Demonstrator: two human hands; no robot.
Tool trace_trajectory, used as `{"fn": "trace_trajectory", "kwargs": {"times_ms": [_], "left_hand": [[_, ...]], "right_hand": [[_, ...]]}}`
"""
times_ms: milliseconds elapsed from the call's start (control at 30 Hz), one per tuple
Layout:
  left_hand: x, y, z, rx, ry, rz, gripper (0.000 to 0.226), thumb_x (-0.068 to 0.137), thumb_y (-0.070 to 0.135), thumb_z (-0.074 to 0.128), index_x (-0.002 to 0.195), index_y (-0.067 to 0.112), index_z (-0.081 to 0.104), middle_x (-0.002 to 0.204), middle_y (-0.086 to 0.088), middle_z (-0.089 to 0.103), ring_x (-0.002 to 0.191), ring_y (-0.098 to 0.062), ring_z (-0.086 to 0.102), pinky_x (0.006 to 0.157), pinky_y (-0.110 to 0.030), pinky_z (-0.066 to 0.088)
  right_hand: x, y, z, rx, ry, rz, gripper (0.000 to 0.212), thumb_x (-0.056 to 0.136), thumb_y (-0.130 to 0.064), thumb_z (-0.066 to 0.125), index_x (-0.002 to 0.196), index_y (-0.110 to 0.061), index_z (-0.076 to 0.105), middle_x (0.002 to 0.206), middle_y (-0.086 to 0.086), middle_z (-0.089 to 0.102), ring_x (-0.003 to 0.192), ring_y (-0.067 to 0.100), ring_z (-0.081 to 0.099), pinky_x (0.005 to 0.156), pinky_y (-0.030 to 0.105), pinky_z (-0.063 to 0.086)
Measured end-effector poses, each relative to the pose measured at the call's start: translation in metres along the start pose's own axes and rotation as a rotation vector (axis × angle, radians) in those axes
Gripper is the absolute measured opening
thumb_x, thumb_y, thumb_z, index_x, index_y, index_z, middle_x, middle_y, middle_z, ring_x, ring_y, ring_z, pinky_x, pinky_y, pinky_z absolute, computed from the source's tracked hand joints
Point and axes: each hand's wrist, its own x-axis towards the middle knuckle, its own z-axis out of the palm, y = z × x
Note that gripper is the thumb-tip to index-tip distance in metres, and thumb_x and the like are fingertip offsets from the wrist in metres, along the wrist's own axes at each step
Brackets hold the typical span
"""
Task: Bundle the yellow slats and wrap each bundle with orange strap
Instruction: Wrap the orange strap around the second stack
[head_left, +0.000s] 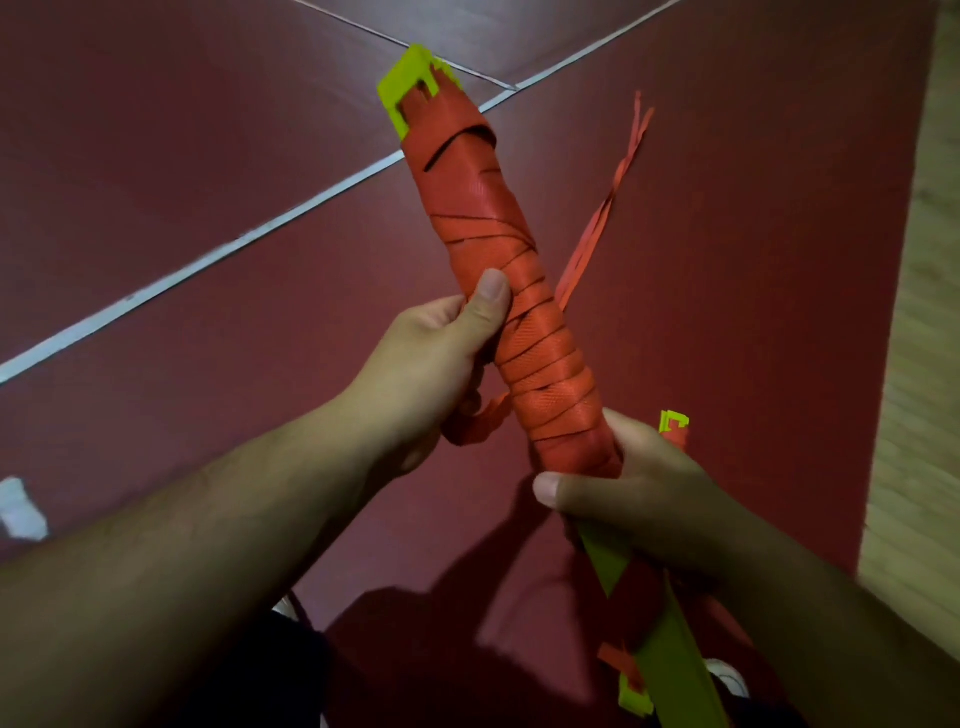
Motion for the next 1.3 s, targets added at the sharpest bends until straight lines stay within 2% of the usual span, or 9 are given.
{"fn": "trace_trajectory", "kwargs": {"times_ms": [167,233,433,567,667,867,1000,1100,1300], "left_hand": [[-0.002,0.005,0.004,-0.071,-0.035,0.105,0.041,0.08,0.06,0.054,0.062,0.023,0.049,0.061,-0.002,0.031,0.049,-0.014,0.025,0.045,-0.023,0.024],[0.0,0.006,0.002,-0.031,-0.069,0.103,0.047,0.085,0.065,0.053,0.064,0.023,0.05,0.06,-0.001,0.031,0.049,-0.014,0.025,0.045,-0.022,0.024],[0.006,0.007,-0.017,0.17,-0.132,0.008,0.049,0.076,0.069,0.046,0.061,0.023,0.053,0.055,0.006,0.033,0.047,-0.012,0.023,0.044,-0.017,0.026],[0.009,0.001,-0.024,0.256,-0.168,0.09,0.048,0.081,0.064,0.044,0.074,0.016,0.043,0.058,0.005,0.032,0.047,-0.01,0.025,0.041,-0.017,0.021],[0.012,0.007,-0.034,0.227,-0.272,0.115,0.045,0.084,0.061,0.053,0.074,0.017,0.056,0.058,0.0,0.032,0.049,-0.012,0.023,0.045,-0.021,0.02],[0.015,0.013,-0.042,0.613,-0.224,0.246,0.022,0.099,0.012,0.049,0.087,0.012,0.067,0.083,0.002,0.066,0.077,-0.009,0.057,0.072,-0.02,0.049],[0.013,0.005,-0.033,0.586,-0.198,0.11,0.044,0.079,-0.026,0.031,0.095,0.0,0.063,0.088,-0.006,0.065,0.078,-0.014,0.057,0.064,-0.021,0.052],[0.009,0.002,-0.023,0.576,-0.192,0.102,0.03,0.071,-0.013,0.04,0.082,0.01,0.057,0.078,-0.021,0.053,0.063,-0.021,0.044,0.05,-0.024,0.038],[0.004,0.005,-0.015,0.369,-0.196,-0.023,0.023,0.069,0.022,0.053,0.089,0.009,0.054,0.072,-0.008,0.043,0.055,-0.017,0.029,0.054,-0.035,0.014]], "right_hand": [[-0.003,0.004,-0.01,0.451,-0.403,0.159,0.061,0.052,-0.028,0.092,0.104,-0.008,0.067,0.087,0.024,0.064,0.071,0.031,0.061,0.068,0.038,0.051],[-0.003,0.003,-0.004,0.438,-0.451,0.184,0.043,0.057,-0.021,0.084,0.093,-0.007,0.067,0.072,0.02,0.062,0.058,0.029,0.061,0.057,0.033,0.053],[0.001,0.004,0.002,0.077,-0.106,0.065,0.023,0.062,-0.021,0.072,0.073,-0.005,0.059,0.051,0.014,0.055,0.041,0.021,0.05,0.044,0.023,0.042],[-0.001,0.004,0.003,0.016,-0.045,0.022,0.019,0.065,-0.017,0.068,0.07,-0.003,0.057,0.049,0.015,0.055,0.042,0.021,0.048,0.045,0.025,0.04],[-0.001,0.0,-0.002,0.019,-0.046,-0.003,0.023,0.063,-0.016,0.07,0.073,-0.001,0.056,0.049,0.013,0.054,0.042,0.021,0.047,0.045,0.022,0.038],[0.002,-0.001,-0.011,-0.05,0.013,-0.006,0.02,0.06,-0.017,0.073,0.07,-0.007,0.058,0.051,0.011,0.055,0.045,0.023,0.049,0.047,0.027,0.038],[0.005,0.005,-0.007,-0.089,0.077,0.027,0.032,0.059,-0.022,0.073,0.073,-0.001,0.052,0.056,0.009,0.051,0.048,0.02,0.047,0.048,0.031,0.038],[0.007,0.006,-0.006,-0.119,0.157,0.023,0.035,0.057,-0.024,0.075,0.073,-0.002,0.052,0.056,0.004,0.048,0.047,0.015,0.045,0.044,0.024,0.038],[0.008,0.013,-0.004,-0.227,0.247,0.031,0.032,0.065,-0.026,0.084,0.065,-0.017,0.053,0.051,-0.009,0.049,0.048,0.009,0.044,0.049,0.027,0.037]]}}
